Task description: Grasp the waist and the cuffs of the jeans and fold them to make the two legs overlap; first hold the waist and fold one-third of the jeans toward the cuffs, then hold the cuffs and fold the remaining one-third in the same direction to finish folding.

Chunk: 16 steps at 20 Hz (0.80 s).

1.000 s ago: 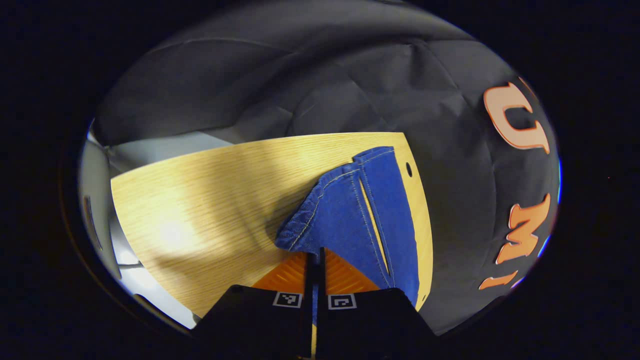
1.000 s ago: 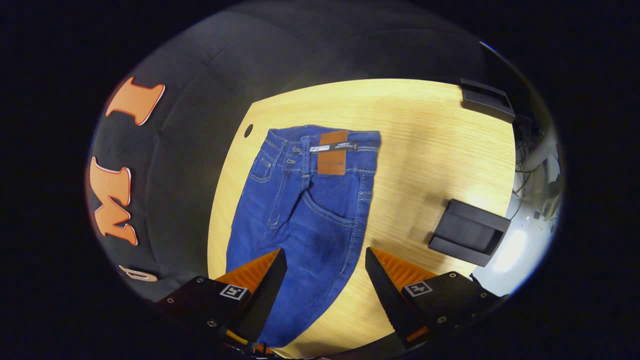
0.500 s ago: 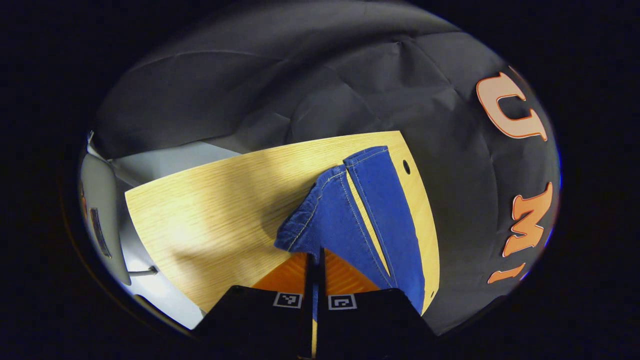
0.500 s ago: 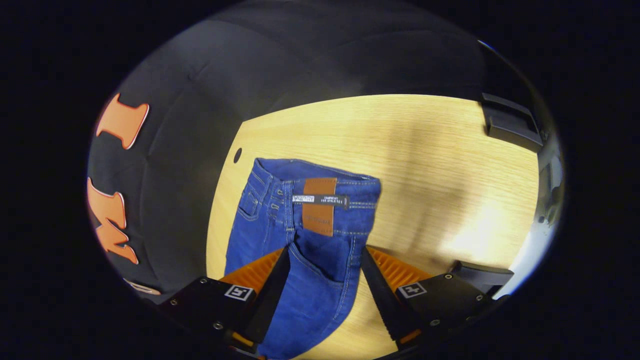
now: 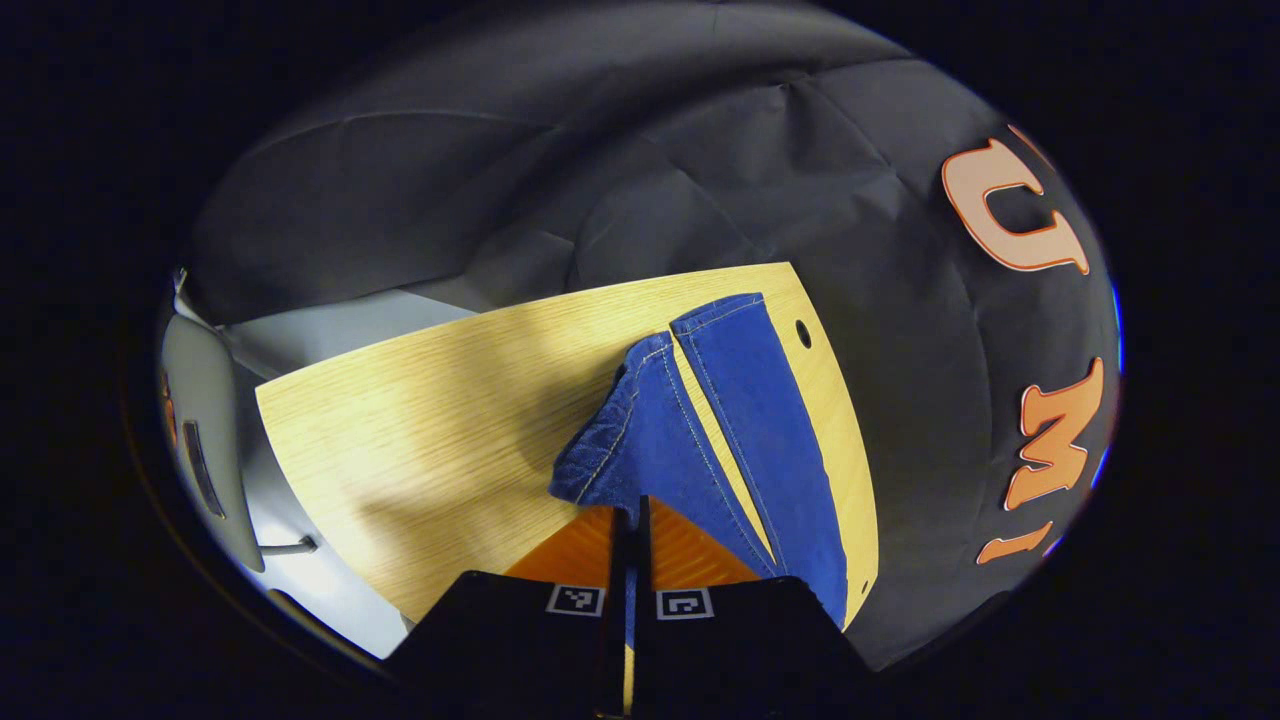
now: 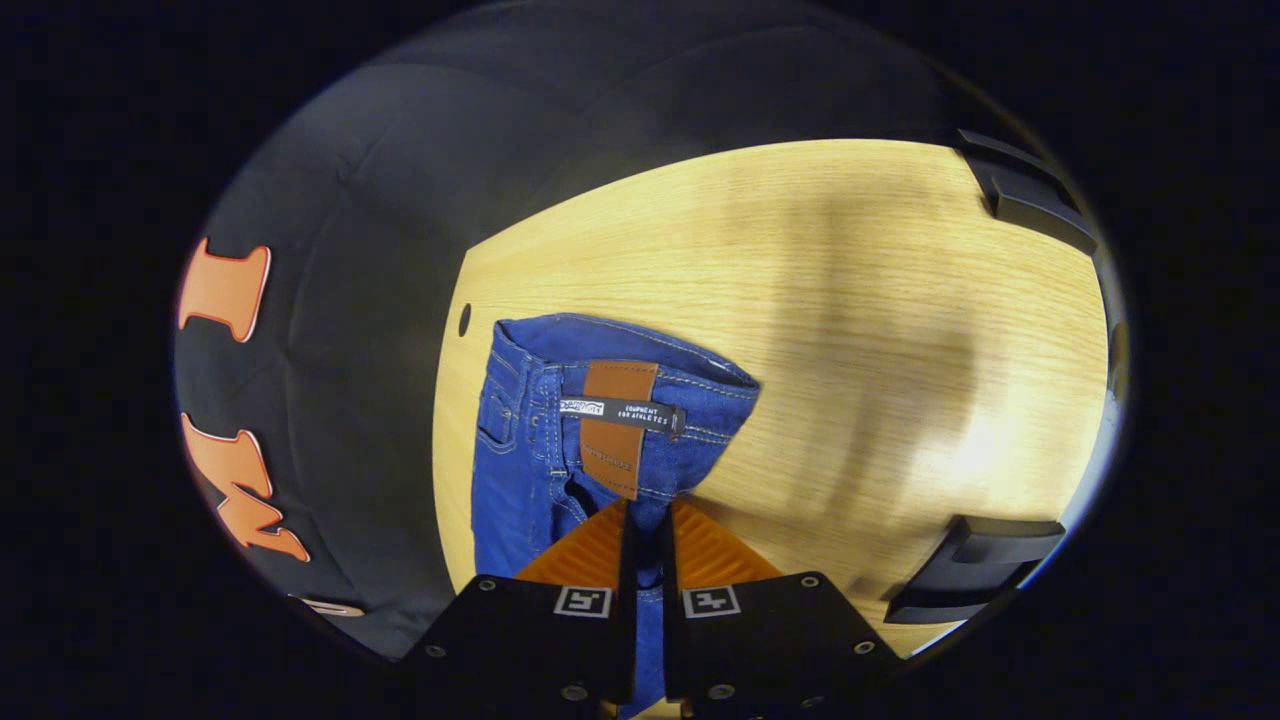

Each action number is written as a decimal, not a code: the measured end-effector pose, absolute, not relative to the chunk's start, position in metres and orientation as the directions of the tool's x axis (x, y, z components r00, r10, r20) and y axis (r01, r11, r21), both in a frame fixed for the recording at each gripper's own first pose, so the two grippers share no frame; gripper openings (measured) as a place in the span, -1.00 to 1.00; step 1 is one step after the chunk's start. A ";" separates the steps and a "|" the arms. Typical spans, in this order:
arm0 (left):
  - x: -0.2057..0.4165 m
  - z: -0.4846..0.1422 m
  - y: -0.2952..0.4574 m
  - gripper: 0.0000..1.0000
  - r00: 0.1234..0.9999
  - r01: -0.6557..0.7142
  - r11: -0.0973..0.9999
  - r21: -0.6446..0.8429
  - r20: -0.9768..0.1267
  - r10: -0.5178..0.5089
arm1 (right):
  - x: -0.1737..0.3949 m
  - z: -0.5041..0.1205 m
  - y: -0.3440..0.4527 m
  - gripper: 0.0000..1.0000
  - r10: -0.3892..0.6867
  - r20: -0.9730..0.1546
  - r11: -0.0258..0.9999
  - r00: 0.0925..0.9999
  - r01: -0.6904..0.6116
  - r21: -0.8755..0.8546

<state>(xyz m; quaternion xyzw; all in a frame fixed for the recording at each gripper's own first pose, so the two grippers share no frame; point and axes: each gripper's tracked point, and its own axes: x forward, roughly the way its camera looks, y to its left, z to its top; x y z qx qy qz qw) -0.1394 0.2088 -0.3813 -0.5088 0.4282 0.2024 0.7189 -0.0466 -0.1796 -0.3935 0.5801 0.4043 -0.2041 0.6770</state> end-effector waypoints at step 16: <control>-0.089 -0.322 0.219 -0.90 0.561 -0.729 0.423 -0.539 -0.824 -0.083 | -0.002 -0.318 -0.175 -0.77 0.311 -0.782 0.260 0.539 0.743 0.616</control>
